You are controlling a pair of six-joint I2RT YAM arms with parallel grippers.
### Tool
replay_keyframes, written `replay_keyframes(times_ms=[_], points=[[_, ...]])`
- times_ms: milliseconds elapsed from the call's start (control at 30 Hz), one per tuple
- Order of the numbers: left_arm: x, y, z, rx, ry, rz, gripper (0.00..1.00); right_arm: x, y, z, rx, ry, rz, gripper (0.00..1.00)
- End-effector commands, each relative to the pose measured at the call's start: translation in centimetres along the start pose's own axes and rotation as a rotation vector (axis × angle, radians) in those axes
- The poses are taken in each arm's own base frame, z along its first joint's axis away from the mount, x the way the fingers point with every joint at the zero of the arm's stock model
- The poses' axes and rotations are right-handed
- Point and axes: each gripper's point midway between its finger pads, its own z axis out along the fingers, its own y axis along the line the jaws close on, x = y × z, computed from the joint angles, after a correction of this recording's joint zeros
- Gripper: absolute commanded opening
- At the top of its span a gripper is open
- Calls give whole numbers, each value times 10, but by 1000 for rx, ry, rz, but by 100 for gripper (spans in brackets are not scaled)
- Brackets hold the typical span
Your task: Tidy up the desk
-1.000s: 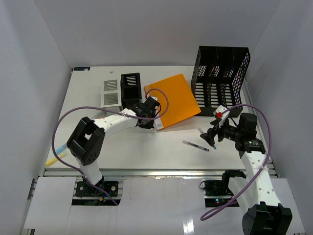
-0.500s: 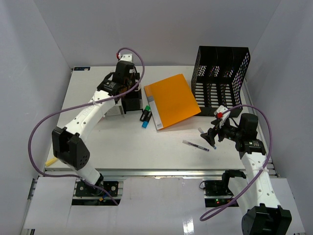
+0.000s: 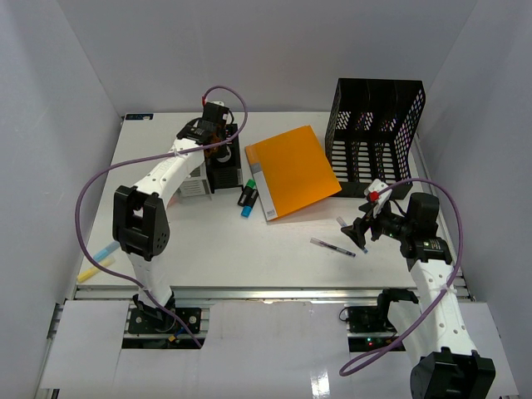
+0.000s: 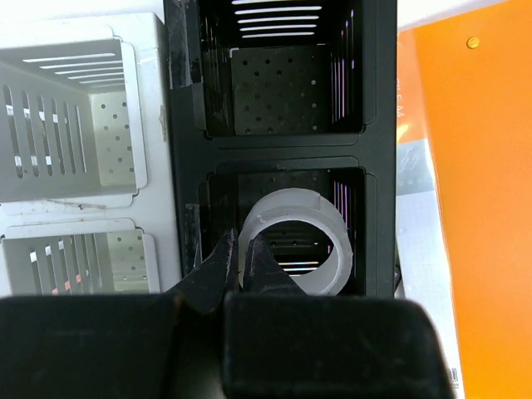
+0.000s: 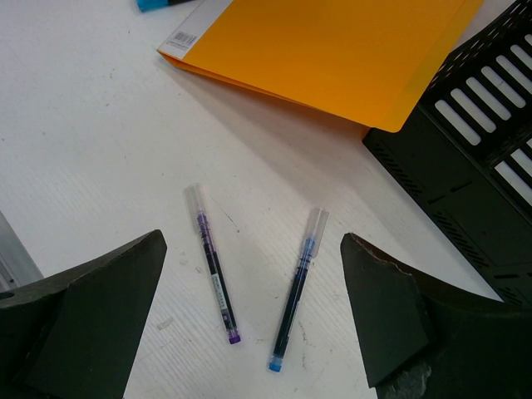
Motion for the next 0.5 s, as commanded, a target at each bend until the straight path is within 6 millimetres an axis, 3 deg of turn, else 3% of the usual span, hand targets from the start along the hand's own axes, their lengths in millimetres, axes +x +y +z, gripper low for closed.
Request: replay_keyframes(times_ms=[0, 133, 200, 300, 367, 433, 467], points=[[-18, -1, -16, 17, -51, -4, 31, -10, -5, -3, 18, -20, -24, 92], [-22, -1, -21, 22, -65, -4, 62, -10, -4, -3, 15, -20, -23, 92], [-27, -1, -26, 30, -79, -4, 70, -10, -4, -3, 16, -20, -23, 92], [-32, -2, -37, 55, -96, -7, 71, -10, -4, -3, 15, -21, -21, 92], [-38, -5, -56, 106, -121, -12, 68, -10, -3, -3, 11, -23, -22, 92], [-25, -13, -67, 185, -108, 15, 60, -10, -2, -4, 8, -27, -24, 92], [-16, -29, -80, 299, -100, 39, 56, -10, -2, -4, 6, -27, -24, 92]])
